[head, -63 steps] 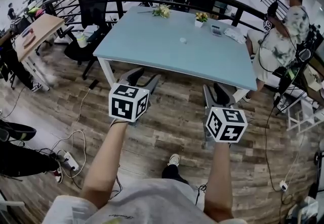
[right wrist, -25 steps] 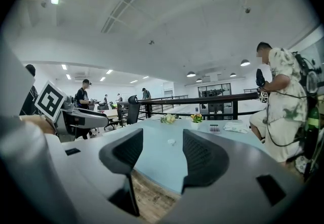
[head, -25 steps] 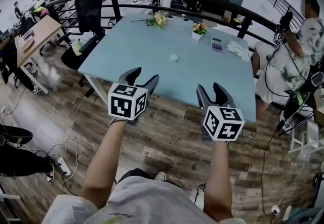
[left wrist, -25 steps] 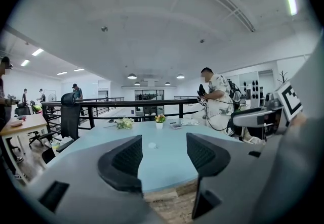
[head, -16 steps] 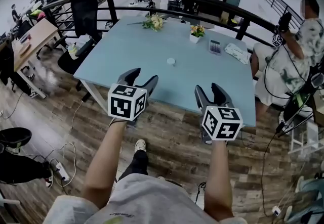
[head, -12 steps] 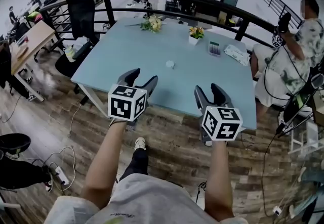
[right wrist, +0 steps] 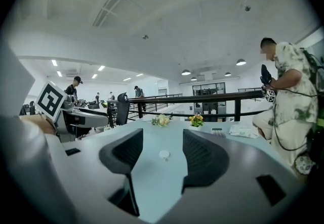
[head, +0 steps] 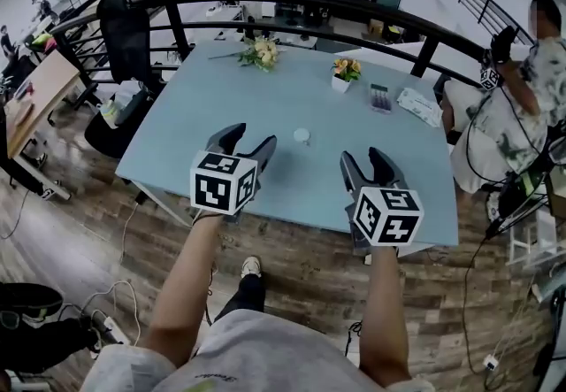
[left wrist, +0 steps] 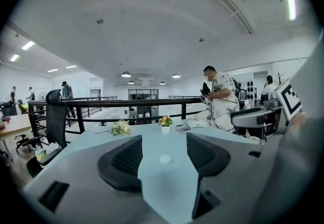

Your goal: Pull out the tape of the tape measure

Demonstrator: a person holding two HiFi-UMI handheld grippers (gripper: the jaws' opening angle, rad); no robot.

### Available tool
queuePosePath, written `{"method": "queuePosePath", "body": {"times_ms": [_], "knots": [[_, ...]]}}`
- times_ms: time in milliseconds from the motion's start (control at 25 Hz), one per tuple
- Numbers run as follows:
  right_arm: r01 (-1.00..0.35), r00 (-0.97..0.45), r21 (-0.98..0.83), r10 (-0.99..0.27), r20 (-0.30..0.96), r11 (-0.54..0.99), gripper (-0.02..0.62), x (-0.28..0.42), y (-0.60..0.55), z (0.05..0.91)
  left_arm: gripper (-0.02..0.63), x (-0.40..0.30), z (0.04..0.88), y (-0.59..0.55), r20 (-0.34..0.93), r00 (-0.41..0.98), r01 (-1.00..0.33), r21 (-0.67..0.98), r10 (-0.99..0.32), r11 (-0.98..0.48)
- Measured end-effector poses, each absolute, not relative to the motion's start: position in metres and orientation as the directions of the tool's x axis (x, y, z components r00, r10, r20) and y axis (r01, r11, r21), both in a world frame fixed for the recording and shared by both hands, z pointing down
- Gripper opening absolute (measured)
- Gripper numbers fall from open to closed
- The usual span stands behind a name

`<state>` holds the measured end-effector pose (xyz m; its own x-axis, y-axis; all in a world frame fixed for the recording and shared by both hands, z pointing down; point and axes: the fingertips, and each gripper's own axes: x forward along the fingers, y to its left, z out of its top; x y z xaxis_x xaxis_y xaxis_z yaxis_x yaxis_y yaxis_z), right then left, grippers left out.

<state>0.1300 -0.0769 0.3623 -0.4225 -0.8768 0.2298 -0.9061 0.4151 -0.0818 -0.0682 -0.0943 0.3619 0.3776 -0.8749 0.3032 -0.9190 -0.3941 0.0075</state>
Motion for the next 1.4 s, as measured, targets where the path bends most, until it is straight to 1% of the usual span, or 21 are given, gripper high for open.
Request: {"method": "queuePosePath", "body": {"times_ms": [360,640,800,1400], "knots": [[-0.929,-0.37,-0.077,-0.894,0.251,0.363,0.229,0.093,-0.149,0.356,0.273,-0.106,0.36,-0.174,0.316,0.426,-0.896,0.023,-0.847,-0.443],[-0.946,-0.323,-0.062,-0.908,0.267,0.319,0.229,0.072,-0.188,0.352,0.273,-0.121,0.362,-0.222,0.325,0.478,-0.869,0.041,-0.816,-0.493],[-0.957,-0.29,-0.06,-0.918,0.27,0.284,0.229,0.066,-0.202,0.35,0.273,-0.124,0.361,-0.243,0.322,0.512,-0.848,0.04,-0.796,-0.529],[-0.972,-0.236,-0.068,-0.932,0.273,0.226,0.229,0.043,-0.245,0.354,0.273,-0.136,0.364,-0.292,0.328,0.568,-0.805,0.03,-0.755,-0.593]]}}
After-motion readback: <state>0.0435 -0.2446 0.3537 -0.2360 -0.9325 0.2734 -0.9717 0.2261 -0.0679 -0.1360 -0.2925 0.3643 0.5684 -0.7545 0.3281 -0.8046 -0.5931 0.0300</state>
